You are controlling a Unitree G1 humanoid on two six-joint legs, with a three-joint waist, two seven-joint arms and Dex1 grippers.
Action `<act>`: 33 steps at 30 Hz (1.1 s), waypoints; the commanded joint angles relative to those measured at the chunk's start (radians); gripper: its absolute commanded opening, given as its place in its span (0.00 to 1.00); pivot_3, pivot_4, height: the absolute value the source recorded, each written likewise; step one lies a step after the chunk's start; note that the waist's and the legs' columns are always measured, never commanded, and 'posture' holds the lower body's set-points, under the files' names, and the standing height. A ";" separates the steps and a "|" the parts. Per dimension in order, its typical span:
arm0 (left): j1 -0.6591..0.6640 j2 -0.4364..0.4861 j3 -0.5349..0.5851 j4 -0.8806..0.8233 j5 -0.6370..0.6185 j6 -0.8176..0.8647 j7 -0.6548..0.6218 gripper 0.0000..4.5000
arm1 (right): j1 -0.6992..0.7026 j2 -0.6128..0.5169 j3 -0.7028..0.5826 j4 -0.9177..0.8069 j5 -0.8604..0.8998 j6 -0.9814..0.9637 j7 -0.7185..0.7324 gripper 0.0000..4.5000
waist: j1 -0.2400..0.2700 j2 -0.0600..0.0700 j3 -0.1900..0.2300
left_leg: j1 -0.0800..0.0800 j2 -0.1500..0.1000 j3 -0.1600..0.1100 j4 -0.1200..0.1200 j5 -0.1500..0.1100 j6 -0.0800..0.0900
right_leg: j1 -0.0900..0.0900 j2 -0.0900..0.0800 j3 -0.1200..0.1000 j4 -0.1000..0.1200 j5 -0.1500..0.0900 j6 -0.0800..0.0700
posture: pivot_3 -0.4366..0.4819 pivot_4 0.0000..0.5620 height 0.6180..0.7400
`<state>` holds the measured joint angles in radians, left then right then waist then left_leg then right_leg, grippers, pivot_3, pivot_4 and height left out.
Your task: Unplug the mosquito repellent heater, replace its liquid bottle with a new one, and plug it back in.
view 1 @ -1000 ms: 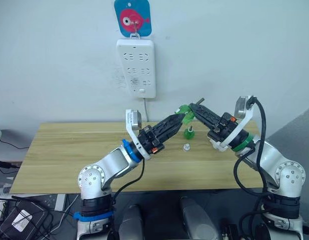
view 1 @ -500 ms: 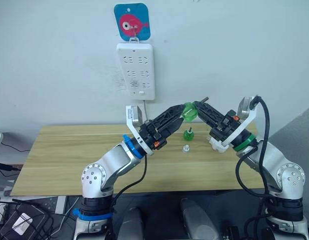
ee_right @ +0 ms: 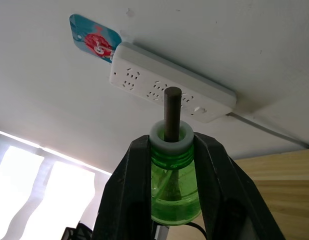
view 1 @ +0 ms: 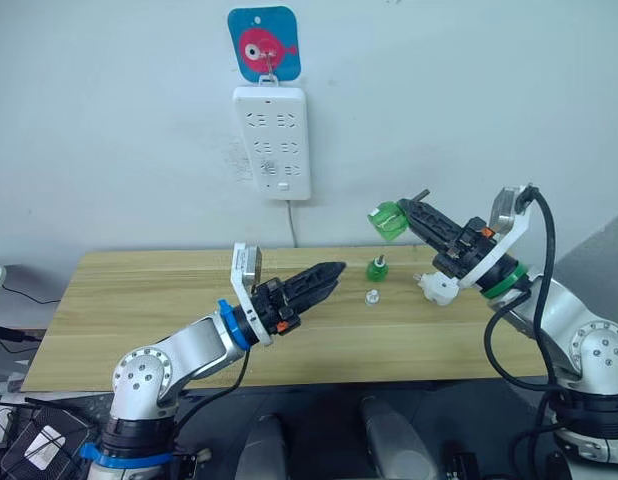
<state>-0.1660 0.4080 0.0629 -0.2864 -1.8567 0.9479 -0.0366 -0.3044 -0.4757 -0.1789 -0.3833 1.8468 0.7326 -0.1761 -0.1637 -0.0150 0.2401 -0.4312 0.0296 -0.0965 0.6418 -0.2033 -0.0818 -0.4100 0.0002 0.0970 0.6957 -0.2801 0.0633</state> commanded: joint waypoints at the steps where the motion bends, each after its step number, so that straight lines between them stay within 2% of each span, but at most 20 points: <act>1: -0.043 -0.014 -0.013 -0.044 0.003 -0.016 -0.037 0.99 | -0.003 -0.034 -0.032 -0.008 0.021 0.006 0.027 0.18 | 0.001 0.000 0.000 | 0.000 0.000 0.000 0.000 0.000 0.000 | 0.000 0.000 0.000 0.000 0.000 0.000 | 0.21 0.37 1.00; 6: -0.120 -0.071 -0.046 -0.011 -0.013 -0.036 -0.033 0.99 | -0.002 -0.049 -0.031 0.010 0.082 0.003 0.014 0.18 | 0.003 0.000 0.000 | 0.000 0.000 0.001 0.000 0.000 0.000 | 0.000 0.000 0.001 -0.001 0.000 0.000 | 0.20 0.37 1.00; 14: -0.117 -0.184 -0.083 0.031 0.051 -0.098 0.024 0.99 | 0.014 -0.001 -0.015 -0.031 0.125 -0.010 -0.021 0.18 | 0.001 0.000 0.000 | 0.000 0.000 0.002 -0.001 -0.001 0.001 | 0.000 0.000 0.002 -0.003 0.000 0.000 | 0.20 0.39 1.00; 25: -0.159 -0.223 -0.079 0.016 0.056 -0.109 0.009 0.99 | 0.032 0.008 -0.007 -0.061 0.125 -0.008 -0.040 0.18 | 0.001 0.000 0.000 | 0.000 0.000 0.002 -0.001 -0.001 0.001 | 0.000 0.000 0.002 -0.005 0.000 0.000 | 0.19 0.39 1.00; 33: -0.184 -0.262 -0.078 0.048 0.106 -0.126 0.002 0.99 | 0.036 0.017 0.005 -0.079 0.125 -0.004 -0.033 0.18 | 0.001 0.000 0.000 | 0.000 0.000 0.003 -0.002 -0.001 0.001 | 0.001 0.000 0.002 -0.008 0.000 0.000 | 0.19 0.39 1.00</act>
<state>-0.3347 0.1621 -0.0215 -0.2266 -1.7566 0.8372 -0.0213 -0.2700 -0.4606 -0.1725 -0.4138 1.9462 0.7314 -0.2198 -0.1627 -0.0150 0.2402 -0.4315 0.0297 -0.0939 0.6395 -0.2041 -0.0804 -0.4093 0.0004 0.0994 0.6877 -0.2803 0.0637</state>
